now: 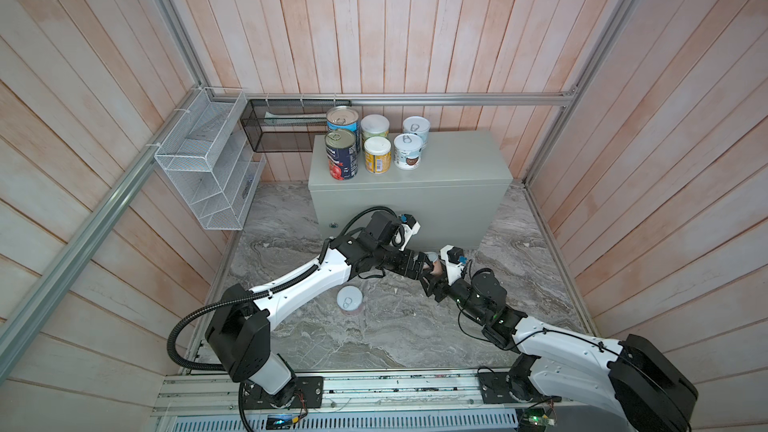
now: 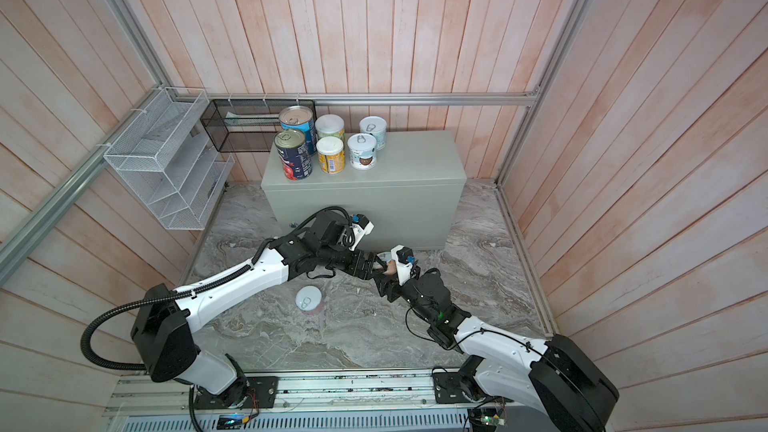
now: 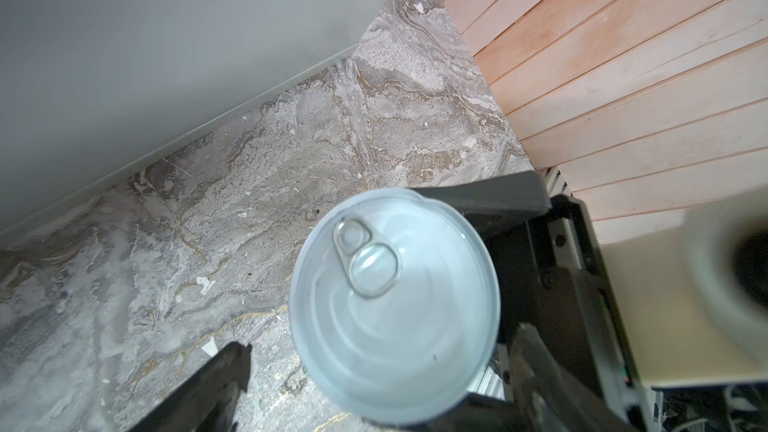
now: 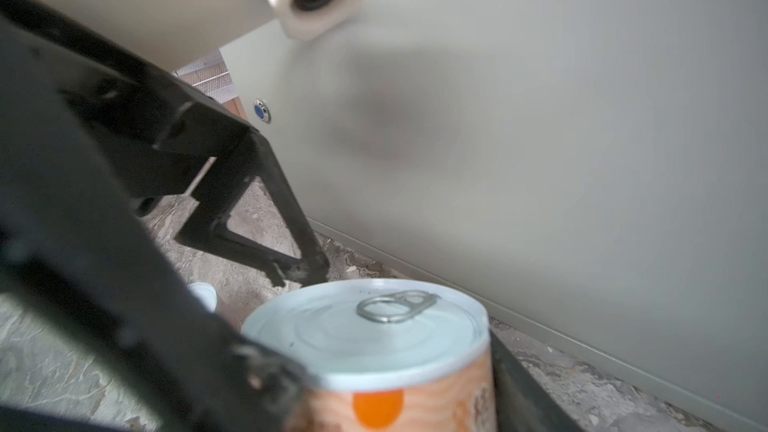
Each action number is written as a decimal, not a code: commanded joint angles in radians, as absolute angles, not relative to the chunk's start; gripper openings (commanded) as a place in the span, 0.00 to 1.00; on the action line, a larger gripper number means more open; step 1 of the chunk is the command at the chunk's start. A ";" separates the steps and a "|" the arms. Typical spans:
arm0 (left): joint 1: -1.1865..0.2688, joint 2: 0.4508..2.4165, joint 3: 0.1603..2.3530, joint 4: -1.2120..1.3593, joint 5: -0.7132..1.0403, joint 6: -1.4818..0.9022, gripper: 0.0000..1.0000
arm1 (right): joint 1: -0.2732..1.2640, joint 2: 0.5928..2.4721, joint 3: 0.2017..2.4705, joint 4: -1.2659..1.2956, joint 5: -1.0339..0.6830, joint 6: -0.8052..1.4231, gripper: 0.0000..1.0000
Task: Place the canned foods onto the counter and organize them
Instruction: 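Open the left gripper and draw it back while the right gripper lifts the can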
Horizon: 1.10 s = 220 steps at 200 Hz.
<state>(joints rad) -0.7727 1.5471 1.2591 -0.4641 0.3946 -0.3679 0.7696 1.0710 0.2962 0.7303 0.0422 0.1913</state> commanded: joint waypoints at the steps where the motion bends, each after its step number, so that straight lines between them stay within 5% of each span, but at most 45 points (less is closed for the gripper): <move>1: -0.767 1.485 1.250 -0.462 0.338 -0.362 1.00 | 0.765 1.031 0.329 0.772 0.109 0.218 0.55; 220: -0.735 1.036 0.736 -0.280 -0.081 -0.436 1.00 | 0.765 0.833 0.626 0.429 0.001 0.332 0.55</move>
